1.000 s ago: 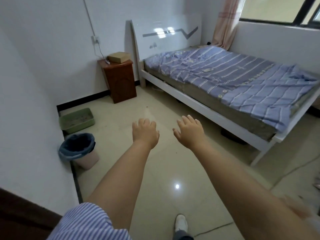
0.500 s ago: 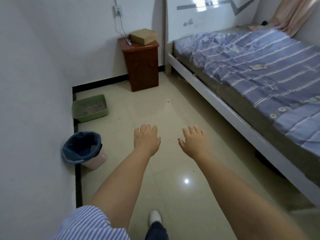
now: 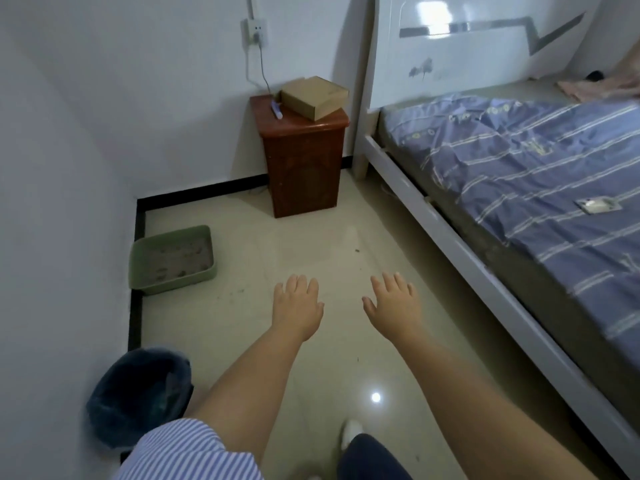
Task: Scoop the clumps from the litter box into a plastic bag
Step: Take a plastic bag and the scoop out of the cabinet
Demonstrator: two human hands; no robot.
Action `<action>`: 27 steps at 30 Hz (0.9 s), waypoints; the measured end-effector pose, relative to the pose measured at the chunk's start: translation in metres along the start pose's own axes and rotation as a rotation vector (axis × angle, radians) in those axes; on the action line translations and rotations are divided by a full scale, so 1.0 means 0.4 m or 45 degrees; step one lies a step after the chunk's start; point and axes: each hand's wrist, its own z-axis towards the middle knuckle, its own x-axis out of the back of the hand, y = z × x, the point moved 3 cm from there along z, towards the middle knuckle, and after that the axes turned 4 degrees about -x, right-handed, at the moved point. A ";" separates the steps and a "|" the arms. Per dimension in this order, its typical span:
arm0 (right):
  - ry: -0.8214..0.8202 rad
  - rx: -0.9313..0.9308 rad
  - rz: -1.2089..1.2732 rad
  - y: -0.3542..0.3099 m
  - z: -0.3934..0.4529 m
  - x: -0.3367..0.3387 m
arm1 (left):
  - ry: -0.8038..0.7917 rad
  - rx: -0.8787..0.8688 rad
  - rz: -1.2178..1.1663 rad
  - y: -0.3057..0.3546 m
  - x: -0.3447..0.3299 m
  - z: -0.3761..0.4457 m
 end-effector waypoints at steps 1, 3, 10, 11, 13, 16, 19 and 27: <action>-0.004 0.003 -0.003 -0.008 0.068 0.011 | 0.001 0.006 0.005 -0.024 0.013 0.066; -0.007 0.015 -0.014 -0.023 0.215 0.035 | 0.006 0.026 0.005 -0.073 0.040 0.202; -0.079 0.127 -0.042 -0.112 0.755 0.133 | -0.033 0.194 -0.037 -0.273 0.129 0.660; -0.097 0.139 -0.051 -0.130 0.820 0.146 | -0.039 0.206 -0.040 -0.301 0.144 0.718; -0.139 0.156 -0.057 -0.164 0.934 0.164 | -0.046 0.224 -0.065 -0.350 0.166 0.822; -0.200 0.195 -0.057 -0.224 1.097 0.182 | -0.062 0.250 -0.090 -0.419 0.191 0.969; -0.201 0.217 -0.038 -0.283 1.273 0.198 | -0.075 0.266 -0.097 -0.499 0.196 1.132; -0.211 0.156 -0.035 -0.396 1.755 0.198 | -0.134 0.322 -0.166 -0.721 0.161 1.588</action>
